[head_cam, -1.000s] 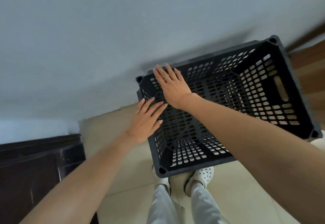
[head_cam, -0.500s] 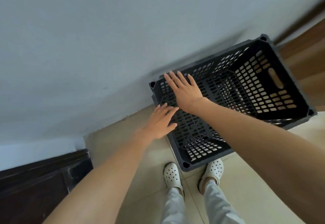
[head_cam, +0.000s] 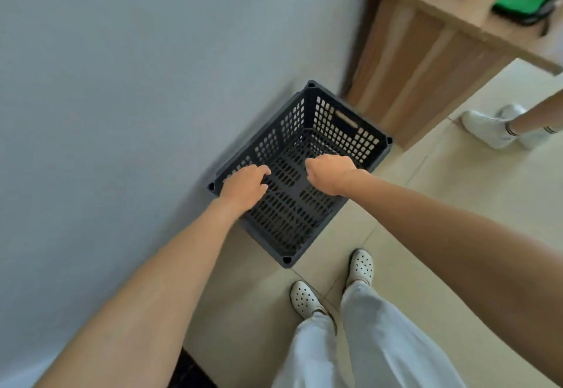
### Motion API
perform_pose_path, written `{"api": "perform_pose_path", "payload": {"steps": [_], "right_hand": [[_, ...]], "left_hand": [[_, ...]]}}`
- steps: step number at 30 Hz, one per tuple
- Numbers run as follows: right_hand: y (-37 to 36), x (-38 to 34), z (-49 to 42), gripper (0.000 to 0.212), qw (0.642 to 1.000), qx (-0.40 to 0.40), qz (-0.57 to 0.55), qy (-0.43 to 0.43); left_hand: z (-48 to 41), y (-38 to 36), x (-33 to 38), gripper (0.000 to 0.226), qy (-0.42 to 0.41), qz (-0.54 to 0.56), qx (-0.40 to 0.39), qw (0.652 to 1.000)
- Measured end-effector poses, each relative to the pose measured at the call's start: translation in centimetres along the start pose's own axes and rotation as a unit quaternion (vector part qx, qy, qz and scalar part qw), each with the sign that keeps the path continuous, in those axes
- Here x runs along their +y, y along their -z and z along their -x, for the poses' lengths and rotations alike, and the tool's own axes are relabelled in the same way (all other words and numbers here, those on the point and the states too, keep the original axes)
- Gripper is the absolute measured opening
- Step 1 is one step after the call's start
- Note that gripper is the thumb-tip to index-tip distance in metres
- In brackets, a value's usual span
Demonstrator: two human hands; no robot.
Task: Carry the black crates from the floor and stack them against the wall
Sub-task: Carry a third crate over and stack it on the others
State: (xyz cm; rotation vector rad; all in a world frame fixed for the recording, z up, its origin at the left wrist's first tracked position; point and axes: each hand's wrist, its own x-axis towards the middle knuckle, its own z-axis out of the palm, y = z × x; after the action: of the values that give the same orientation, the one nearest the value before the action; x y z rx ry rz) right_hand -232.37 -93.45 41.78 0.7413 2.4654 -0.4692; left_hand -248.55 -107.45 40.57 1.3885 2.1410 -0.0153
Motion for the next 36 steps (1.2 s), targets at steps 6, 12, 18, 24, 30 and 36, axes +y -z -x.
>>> {"api": "perform_pose_path", "payload": {"steps": [6,12,18,24,30,36], "right_hand": [[0.9,8.5,8.6,0.02,0.99,0.058,-0.068,-0.107],[-0.5,19.3,19.8,0.023,0.956,0.099,-0.14,-0.236],[-5.8,30.4,32.7,0.024,0.897,0.131,-0.215,-0.363],[-12.8,38.0,47.4,0.029,0.809,0.138,-0.269,-0.504],[-19.1,40.6,60.7,0.031,0.687,0.15,-0.315,-0.637],[-25.1,42.0,70.1,0.03,0.547,0.149,-0.395,-0.723]], "left_hand": [[-2.4,3.5,12.3,0.032,-0.091,-0.086,0.004,0.992],[-5.0,2.9,29.0,0.023,-0.216,-0.141,-0.003,0.966],[-5.1,-2.3,48.4,0.027,-0.318,-0.196,-0.039,0.927],[-2.0,-10.4,67.2,0.027,-0.468,-0.225,-0.087,0.85],[3.1,-18.3,81.9,0.019,-0.603,-0.226,-0.144,0.751],[9.5,-25.1,93.8,0.022,-0.713,-0.282,-0.163,0.621]]}}
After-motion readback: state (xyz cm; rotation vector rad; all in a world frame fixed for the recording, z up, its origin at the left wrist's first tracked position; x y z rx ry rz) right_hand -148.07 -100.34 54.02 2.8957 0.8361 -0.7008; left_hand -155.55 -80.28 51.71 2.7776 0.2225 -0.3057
